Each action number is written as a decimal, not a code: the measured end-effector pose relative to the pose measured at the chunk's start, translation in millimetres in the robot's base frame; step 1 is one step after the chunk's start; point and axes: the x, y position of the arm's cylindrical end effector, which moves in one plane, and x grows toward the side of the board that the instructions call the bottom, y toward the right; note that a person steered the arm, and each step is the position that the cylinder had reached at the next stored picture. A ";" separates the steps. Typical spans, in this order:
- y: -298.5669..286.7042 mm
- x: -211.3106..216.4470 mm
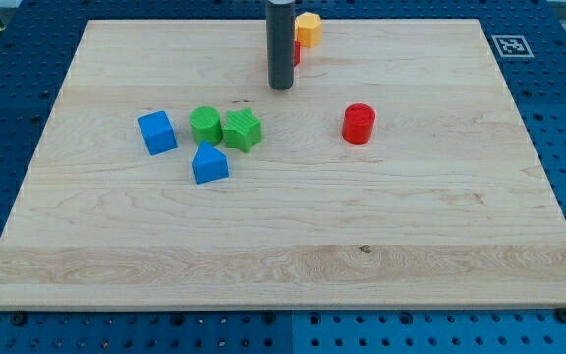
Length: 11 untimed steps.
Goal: Slide the red circle closer to the yellow hexagon
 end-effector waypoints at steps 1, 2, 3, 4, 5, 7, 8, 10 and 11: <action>0.0 -23.2; 0.0 -35.6; 4.6 -34.0; 27.1 -7.9; 27.9 18.6; 28.0 81.9; 31.0 116.8; 72.0 128.4; 72.8 120.0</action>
